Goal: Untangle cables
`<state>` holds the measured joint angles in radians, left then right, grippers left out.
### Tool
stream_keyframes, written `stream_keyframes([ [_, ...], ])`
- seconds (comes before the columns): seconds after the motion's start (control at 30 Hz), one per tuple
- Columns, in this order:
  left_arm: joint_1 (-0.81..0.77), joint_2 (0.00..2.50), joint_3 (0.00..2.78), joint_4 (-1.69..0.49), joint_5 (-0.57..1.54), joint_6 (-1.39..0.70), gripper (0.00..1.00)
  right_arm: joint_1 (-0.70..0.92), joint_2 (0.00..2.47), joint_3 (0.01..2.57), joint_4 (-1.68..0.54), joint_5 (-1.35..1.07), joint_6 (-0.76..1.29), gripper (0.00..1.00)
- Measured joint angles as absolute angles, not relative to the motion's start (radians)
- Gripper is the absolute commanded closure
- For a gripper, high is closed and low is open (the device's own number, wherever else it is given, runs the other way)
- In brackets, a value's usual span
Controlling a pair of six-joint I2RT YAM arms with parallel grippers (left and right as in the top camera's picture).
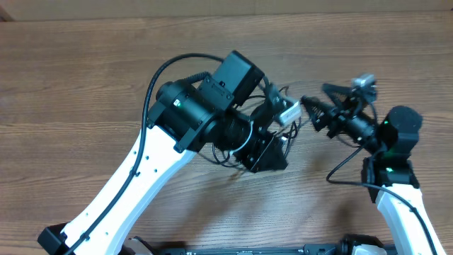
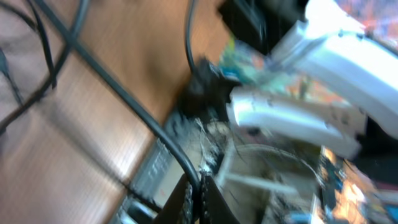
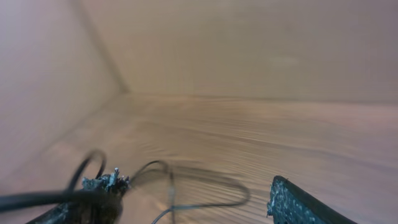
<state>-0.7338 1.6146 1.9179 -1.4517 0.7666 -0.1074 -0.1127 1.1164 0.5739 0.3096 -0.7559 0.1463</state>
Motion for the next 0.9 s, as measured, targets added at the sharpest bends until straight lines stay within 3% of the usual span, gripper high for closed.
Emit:
stream_keyframes([
  [0.37, -0.744, 1.614, 1.918, -1.618, 0.536, -0.103, 0.96, -0.312, 1.121, 0.574, 0.175, -0.684, 0.179, 0.21],
  [0.63, -0.696, 1.614, 1.918, -1.635, 0.419, -0.135, 0.96, -0.349, 1.121, 0.574, 0.163, -0.673, 0.182, 0.18],
  [0.9, -0.624, 1.614, 1.918, -1.65, 0.398, -0.155, 0.96, -0.353, 1.122, 0.574, 0.149, -0.669, 0.182, 0.05],
])
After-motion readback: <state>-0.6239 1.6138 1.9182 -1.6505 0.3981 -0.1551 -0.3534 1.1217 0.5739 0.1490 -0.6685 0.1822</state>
